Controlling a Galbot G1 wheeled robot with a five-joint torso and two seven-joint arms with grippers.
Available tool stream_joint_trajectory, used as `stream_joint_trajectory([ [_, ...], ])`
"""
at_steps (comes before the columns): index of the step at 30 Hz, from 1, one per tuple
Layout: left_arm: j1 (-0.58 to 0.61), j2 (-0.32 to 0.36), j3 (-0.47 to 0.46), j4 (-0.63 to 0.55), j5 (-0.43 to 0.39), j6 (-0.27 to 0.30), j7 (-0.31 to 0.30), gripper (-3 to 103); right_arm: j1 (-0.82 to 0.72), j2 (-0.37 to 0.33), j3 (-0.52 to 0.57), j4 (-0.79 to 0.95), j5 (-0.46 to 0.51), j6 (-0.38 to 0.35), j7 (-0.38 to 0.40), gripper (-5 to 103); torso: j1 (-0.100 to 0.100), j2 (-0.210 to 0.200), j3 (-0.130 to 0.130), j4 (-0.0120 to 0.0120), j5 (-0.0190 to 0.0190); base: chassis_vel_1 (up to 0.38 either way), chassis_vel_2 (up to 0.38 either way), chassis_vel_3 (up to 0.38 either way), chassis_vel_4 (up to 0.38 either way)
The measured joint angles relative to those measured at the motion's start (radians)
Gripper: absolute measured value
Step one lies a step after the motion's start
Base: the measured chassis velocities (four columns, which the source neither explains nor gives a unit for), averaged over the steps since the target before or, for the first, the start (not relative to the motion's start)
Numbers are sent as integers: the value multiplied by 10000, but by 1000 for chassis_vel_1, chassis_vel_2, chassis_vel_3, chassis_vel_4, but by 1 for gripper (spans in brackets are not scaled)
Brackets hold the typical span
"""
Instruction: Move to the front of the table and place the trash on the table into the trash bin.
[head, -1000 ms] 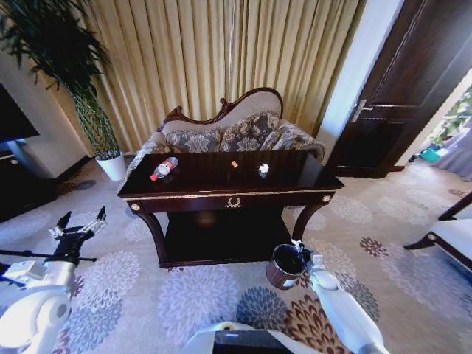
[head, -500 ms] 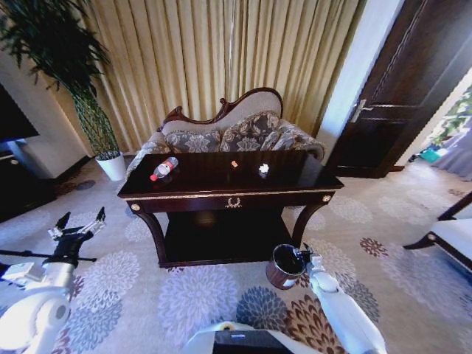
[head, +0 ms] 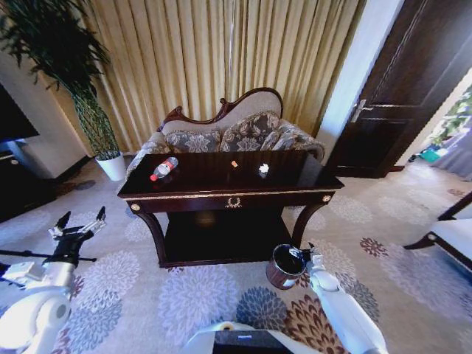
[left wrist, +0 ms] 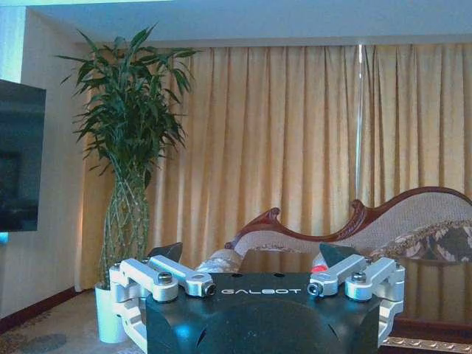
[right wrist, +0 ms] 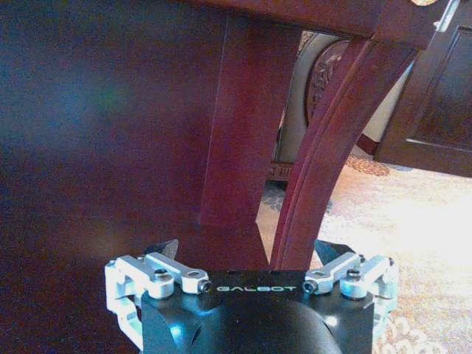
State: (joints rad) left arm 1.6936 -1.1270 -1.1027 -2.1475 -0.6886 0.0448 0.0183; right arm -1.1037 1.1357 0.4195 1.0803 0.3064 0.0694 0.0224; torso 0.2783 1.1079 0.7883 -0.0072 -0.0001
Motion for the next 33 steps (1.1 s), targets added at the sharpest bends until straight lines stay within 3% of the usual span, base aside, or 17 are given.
stream_joint_trajectory([
  [33, -33, -29, 22, 28, 15, 2, 28, 100, -272, -10, 229, 737, 190, -3, 24, 100, 0, 0, 0, 0, 2, 0, 0, 0, 0],
])
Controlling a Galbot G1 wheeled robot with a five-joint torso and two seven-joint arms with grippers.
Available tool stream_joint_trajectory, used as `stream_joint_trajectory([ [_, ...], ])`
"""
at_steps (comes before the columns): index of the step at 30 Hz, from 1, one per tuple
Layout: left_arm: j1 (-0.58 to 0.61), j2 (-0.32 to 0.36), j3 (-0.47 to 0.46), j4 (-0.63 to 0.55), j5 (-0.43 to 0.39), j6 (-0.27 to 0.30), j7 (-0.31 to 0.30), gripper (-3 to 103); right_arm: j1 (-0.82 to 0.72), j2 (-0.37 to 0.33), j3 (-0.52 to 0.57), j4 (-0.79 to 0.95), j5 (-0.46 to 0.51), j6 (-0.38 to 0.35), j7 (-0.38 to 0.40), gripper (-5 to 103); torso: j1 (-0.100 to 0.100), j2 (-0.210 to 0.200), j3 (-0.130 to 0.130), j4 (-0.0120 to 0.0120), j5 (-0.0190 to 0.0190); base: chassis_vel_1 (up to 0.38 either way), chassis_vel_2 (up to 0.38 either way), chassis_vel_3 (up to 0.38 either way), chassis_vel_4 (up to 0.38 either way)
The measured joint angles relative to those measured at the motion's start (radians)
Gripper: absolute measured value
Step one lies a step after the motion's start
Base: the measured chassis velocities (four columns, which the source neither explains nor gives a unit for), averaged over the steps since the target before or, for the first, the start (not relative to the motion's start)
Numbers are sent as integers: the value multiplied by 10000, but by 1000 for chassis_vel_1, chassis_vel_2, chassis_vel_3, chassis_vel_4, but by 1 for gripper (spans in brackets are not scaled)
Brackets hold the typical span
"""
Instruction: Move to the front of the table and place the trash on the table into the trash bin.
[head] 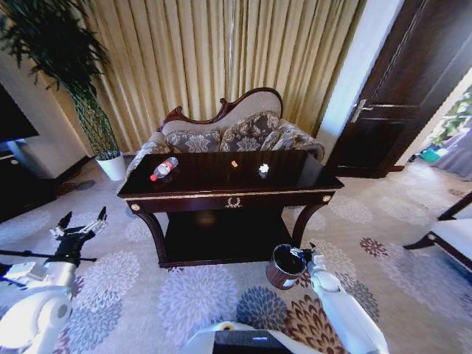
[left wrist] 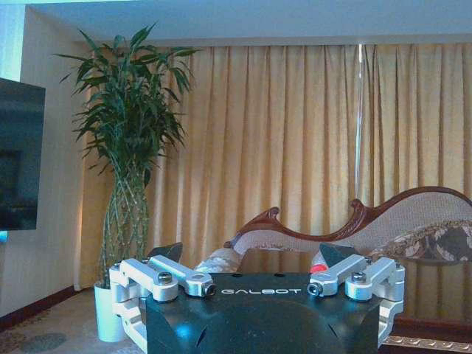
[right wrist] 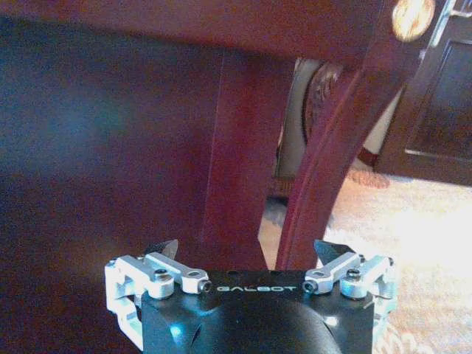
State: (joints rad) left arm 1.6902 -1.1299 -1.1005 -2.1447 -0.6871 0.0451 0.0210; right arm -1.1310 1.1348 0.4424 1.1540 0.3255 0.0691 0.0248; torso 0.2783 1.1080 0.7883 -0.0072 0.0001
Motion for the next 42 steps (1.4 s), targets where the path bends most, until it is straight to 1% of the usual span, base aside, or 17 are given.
stream_joint_trajectory([
  [6, -1, 0, -22, 19, -5, -28, -1, 100, -271, -429, 226, 1242, 504, -62, 12, 100, 0, -1, 0, 0, -2, 0, 0, 0, 0],
  [9, -31, -60, 10, 22, -6, -38, 2, 100, -490, -721, 456, 2657, 1352, -264, 212, 100, 0, 0, 0, -1, -3, 0, 0, 0, 0],
  [11, -45, -78, 23, 22, -6, -38, 5, 100, -518, -778, 528, 3089, 1550, -381, 293, 100, 0, 0, 0, 1, -2, 0, 0, 0, 0],
  [13, -58, -107, 41, 11, -6, -39, 9, 100, -560, -899, 736, 4159, 1973, -788, 496, 100, 0, 0, 0, 2, -4, 0, 0, 0, 0],
  [14, -58, -107, 41, 11, -6, -39, 9, 100, -560, -899, 736, 4159, 1973, -788, 496, 100, 0, 0, 0, 2, -4, 0, 0, 0, 0],
  [18, 24, -95, -74, -12, -27, -93, 11, 100, -689, -1117, 1041, 5779, 2424, -1494, 746, 100, 0, 0, 0, 1, -3, 0, 0, 0, 0],
  [19, 24, -95, -74, -12, -27, -93, 11, 100, -689, -1117, 1041, 5779, 2424, -1494, 746, 100, 0, 0, 0, 1, -3, 0, 0, 0, 0],
  [21, 81, -71, -177, 0, -75, -158, 11, 100, -811, -1232, 1232, 6755, 2485, -2072, 786, 100, -1, 0, 0, 1, -2, 0, 0, 0, 0],
  [22, 81, -71, -177, 0, -75, -158, 11, 100, -811, -1232, 1232, 6755, 2485, -2072, 786, 100, -1, 0, 0, 1, -2, 0, 0, 0, 0],
  [23, 106, -68, -219, -2, -104, -161, 11, 100, -865, -1268, 1284, 7243, 2500, -2432, 860, 100, 0, 0, 0, 0, -1, 0, 0, 0, 0],
  [24, 106, -68, -219, -2, -104, -161, 11, 100, -865, -1268, 1284, 7243, 2500, -2432, 860, 100, 0, 0, 0, 0, -1, 0, 0, 0, 0],
  [27, 117, -61, -301, -29, -155, -149, -16, 100, -911, -1324, 1335, 8326, 2626, -3330, 1255, 100, 0, 0, 0, 1, -2, 0, 0, 0, 0],
  [31, 118, -10, -356, -29, -183, -99, -22, 100, -901, -1355, 1403, 8760, 2728, -3675, 1420, 100, 0, 0, -1, 0, -3, 0, 0, 0, 0],
  [34, 23, 59, -390, -28, -244, 173, -72, 100, -871, -1370, 1403, 9032, 2750, -3946, 1525, 100, 0, 0, -1, 1, -3, 0, 0, 0, 0],
  [36, -3, 73, -390, -28, -248, 236, -96, 100, -870, -1370, 1396, 9055, 2750, -3971, 1540, 100, 0, 0, -1, 1, -2, 0, 0, 0, 0],
  [38, -132, 189, -390, -50, -286, 508, -255, 100, -872, -1363, 1360, 9130, 2749, -4071, 1702, 100, 0, 0, 0, 1, -2, 0, 0, 0, 0],
  [42, -187, 305, -401, -84, -313, 677, -293, 100, -889, -1370, 1361, 9135, 2737, -4085, 1735, 100, 0, 0, 0, -1, -1, 0, 0, 0, 0],
])
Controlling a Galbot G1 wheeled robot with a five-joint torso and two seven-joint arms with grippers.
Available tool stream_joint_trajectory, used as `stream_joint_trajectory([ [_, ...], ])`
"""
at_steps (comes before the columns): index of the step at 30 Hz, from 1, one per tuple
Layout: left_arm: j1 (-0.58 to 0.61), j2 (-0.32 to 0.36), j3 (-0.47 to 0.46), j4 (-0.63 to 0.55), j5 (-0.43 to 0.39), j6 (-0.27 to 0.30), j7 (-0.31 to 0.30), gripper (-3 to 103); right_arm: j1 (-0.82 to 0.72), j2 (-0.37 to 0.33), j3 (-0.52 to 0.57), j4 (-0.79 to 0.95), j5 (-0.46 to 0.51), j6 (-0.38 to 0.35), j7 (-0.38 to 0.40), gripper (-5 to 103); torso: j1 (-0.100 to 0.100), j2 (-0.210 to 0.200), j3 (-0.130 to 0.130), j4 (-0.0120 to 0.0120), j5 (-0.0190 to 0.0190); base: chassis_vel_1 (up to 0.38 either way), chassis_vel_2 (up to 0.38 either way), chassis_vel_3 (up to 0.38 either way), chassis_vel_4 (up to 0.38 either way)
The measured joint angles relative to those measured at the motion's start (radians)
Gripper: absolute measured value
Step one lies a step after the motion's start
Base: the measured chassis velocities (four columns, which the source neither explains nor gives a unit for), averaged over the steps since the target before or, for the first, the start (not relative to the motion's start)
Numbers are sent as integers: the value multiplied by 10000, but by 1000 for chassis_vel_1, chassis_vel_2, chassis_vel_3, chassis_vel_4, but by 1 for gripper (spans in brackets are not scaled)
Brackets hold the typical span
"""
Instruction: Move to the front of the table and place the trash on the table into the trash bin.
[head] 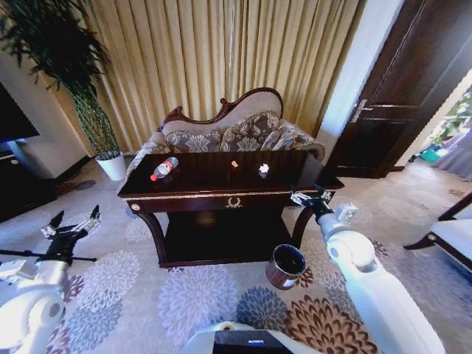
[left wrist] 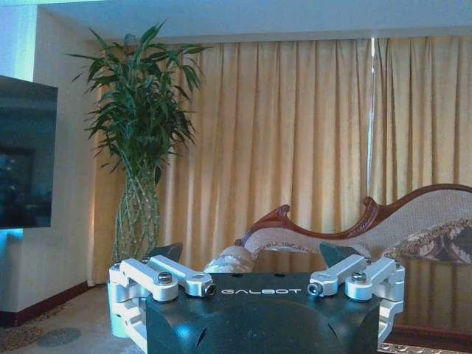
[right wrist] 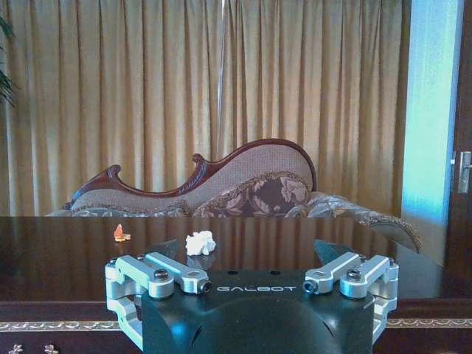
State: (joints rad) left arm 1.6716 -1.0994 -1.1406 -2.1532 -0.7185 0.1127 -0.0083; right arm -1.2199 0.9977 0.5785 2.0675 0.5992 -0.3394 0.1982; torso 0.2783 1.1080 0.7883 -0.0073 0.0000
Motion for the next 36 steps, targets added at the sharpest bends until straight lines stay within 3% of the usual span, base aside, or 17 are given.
stream_joint_trajectory([
  [19, -57, 117, 113, 255, 52, -87, 72, 100, -154, 77, -132, -66, -361, 493, -201, 100, -2, 1, -1, 2, 0, -3, 2, 2, -3],
  [36, -18, 69, 136, 235, 101, -191, 125, 100, -232, 68, -133, 43, -384, 561, -203, 100, 3, -3, 3, 1, 0, -175, 167, 164, -160],
])
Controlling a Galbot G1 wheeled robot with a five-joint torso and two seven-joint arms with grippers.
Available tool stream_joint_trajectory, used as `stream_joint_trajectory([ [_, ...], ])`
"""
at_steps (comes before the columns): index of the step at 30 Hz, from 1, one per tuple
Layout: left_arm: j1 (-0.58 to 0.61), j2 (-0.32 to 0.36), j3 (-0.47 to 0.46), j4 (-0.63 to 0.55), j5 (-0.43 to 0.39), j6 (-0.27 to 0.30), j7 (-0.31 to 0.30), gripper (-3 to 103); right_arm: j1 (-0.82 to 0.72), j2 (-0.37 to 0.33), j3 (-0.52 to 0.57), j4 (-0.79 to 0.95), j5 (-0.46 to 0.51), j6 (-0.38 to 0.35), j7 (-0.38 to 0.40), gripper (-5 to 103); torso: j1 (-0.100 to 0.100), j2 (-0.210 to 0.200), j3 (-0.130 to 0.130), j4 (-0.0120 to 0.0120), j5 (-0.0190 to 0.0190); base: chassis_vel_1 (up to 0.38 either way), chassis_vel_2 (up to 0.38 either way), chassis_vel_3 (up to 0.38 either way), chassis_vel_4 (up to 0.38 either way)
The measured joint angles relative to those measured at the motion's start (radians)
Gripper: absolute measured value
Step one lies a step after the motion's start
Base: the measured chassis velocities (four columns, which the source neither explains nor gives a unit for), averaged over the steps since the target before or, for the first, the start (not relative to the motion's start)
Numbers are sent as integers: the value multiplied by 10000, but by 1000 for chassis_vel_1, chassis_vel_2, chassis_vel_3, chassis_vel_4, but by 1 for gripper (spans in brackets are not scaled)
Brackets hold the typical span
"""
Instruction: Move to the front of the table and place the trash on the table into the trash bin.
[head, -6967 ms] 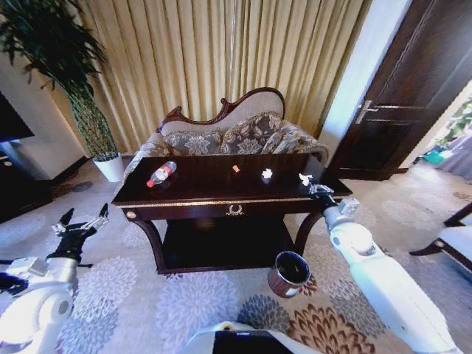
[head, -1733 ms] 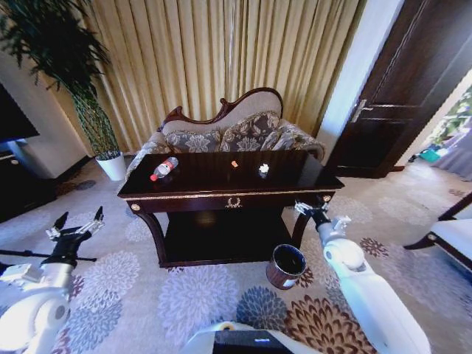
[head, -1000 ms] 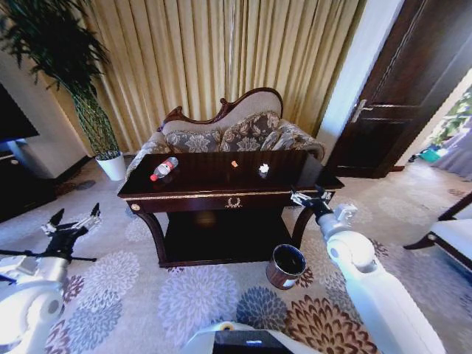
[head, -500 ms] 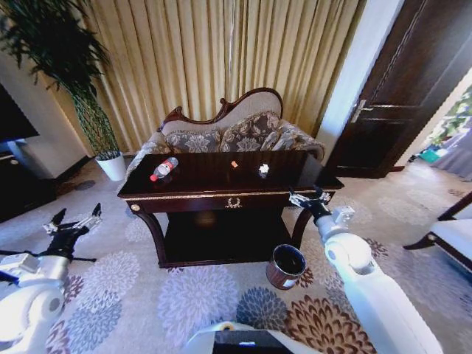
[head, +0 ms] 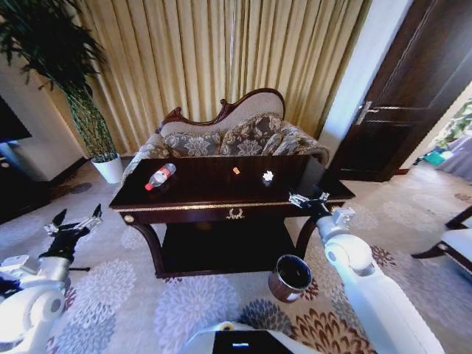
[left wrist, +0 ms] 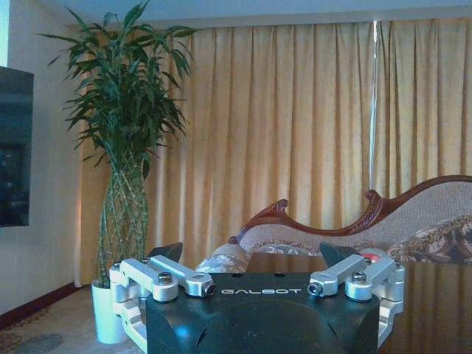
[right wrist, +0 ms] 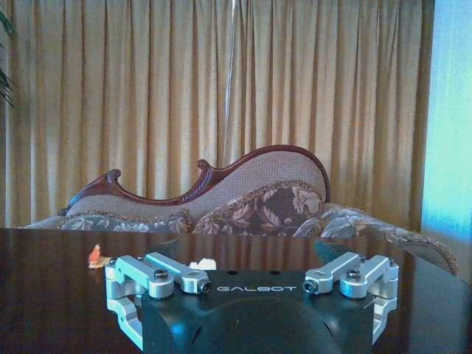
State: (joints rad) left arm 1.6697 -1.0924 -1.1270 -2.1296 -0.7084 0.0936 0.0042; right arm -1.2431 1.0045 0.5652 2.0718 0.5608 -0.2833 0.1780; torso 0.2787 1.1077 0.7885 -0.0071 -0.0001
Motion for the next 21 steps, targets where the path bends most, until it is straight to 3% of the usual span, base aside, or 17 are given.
stream_joint_trajectory([
  [11, -26, -3, 34, 0, 7, -5, 3, 100, 97, 0, -153, -74, 10, 91, 53, 100, 0, 0, -1, 0, 0, -151, 144, 146, -149],
  [18, -27, 0, 37, -17, -4, -17, 3, 100, 141, 2, -339, -127, -52, 31, 36, 100, -1, 1, -2, -1, -1, -17, 16, 20, -15],
  [21, -28, -27, 51, -71, -3, -25, -4, 100, 148, -23, -539, -126, -2, -441, -86, 100, -9, 7, -5, -1, 1, 0, 0, 0, 0],
])
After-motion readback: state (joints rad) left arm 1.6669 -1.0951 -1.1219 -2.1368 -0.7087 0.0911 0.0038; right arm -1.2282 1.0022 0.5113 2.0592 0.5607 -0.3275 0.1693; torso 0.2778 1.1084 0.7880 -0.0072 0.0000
